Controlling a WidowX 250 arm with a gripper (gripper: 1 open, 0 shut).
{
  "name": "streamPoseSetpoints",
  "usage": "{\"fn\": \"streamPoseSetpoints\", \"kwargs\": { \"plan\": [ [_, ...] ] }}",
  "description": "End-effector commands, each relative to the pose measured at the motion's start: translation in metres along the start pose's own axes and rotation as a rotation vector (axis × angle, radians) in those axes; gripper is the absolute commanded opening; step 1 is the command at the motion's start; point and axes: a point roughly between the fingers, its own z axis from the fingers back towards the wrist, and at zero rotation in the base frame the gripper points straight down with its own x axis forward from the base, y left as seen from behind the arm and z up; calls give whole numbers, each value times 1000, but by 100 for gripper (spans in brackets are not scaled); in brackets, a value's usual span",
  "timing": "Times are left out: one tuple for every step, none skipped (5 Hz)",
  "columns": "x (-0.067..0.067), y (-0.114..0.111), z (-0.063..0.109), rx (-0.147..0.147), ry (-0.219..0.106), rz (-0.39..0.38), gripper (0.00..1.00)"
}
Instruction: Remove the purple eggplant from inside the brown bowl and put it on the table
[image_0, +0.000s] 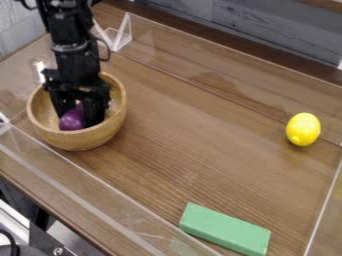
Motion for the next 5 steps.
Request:
{"fn": "streamPoseSetpoints", "kwargs": {
  "plan": [
    [11,-7,38,8,-91,6,0],
    [17,-29,56,-13,-110,3,0],
    [24,-58,69,-39,-124,-24,0],
    [28,-99,70,-64,-126,-60,0],
    [27,-110,63,-71,-123,-74,0]
  ]
}}
